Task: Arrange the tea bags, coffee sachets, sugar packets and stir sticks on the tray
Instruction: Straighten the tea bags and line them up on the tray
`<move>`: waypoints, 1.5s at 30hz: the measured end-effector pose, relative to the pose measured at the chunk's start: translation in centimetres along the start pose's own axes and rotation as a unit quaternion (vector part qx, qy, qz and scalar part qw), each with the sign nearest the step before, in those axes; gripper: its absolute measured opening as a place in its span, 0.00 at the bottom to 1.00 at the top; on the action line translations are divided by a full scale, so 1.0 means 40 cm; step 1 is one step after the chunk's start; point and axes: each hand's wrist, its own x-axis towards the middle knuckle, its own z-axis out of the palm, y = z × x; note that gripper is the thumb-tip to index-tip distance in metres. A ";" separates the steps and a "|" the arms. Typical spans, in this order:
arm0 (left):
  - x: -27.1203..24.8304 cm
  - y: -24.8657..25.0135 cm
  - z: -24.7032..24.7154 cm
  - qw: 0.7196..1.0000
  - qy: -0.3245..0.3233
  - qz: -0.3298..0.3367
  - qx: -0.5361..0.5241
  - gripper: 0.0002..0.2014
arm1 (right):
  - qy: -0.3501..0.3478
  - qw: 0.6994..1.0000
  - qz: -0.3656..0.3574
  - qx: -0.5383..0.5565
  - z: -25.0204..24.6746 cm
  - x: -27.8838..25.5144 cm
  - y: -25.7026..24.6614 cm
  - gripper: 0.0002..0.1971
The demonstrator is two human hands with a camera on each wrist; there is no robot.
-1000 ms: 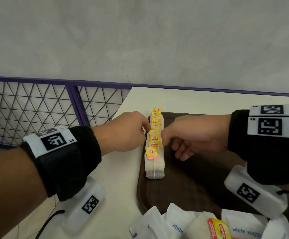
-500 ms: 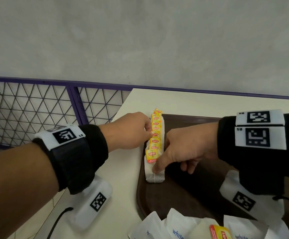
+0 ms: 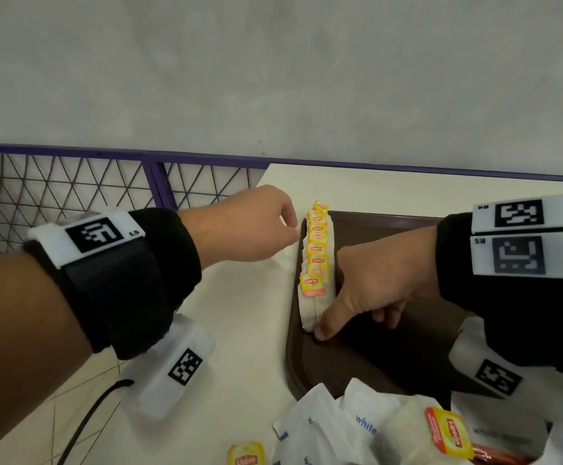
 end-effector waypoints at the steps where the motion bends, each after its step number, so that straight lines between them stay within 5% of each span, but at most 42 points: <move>1: -0.010 -0.004 -0.008 1.000 0.000 -0.002 -0.001 0.09 | -0.002 1.000 0.005 -0.001 0.000 0.000 -0.001 0.26; 10: -0.118 -0.011 -0.045 0.998 -0.044 -0.006 0.052 0.10 | 0.019 1.000 0.006 0.014 0.012 -0.004 0.003 0.35; 22: -0.426 0.124 -0.071 0.998 -0.053 0.018 0.021 0.07 | 0.144 0.978 -0.059 0.137 -0.001 -0.332 0.015 0.16; 29: -0.651 0.153 0.035 0.998 -0.023 -0.018 -0.053 0.10 | 0.092 0.990 -0.049 0.094 0.186 -0.437 0.077 0.14; 35: -0.755 0.144 0.196 0.995 0.069 -0.054 -0.044 0.23 | 0.153 0.985 -0.057 0.061 0.320 -0.437 0.045 0.15; 40: -0.748 0.117 0.249 0.980 0.161 -0.054 -0.103 0.09 | 0.243 0.958 -0.101 0.112 0.334 -0.477 0.045 0.07; 45: -0.758 0.128 0.271 0.943 0.254 -0.058 -0.207 0.07 | 0.273 0.923 -0.156 0.222 0.360 -0.535 0.107 0.07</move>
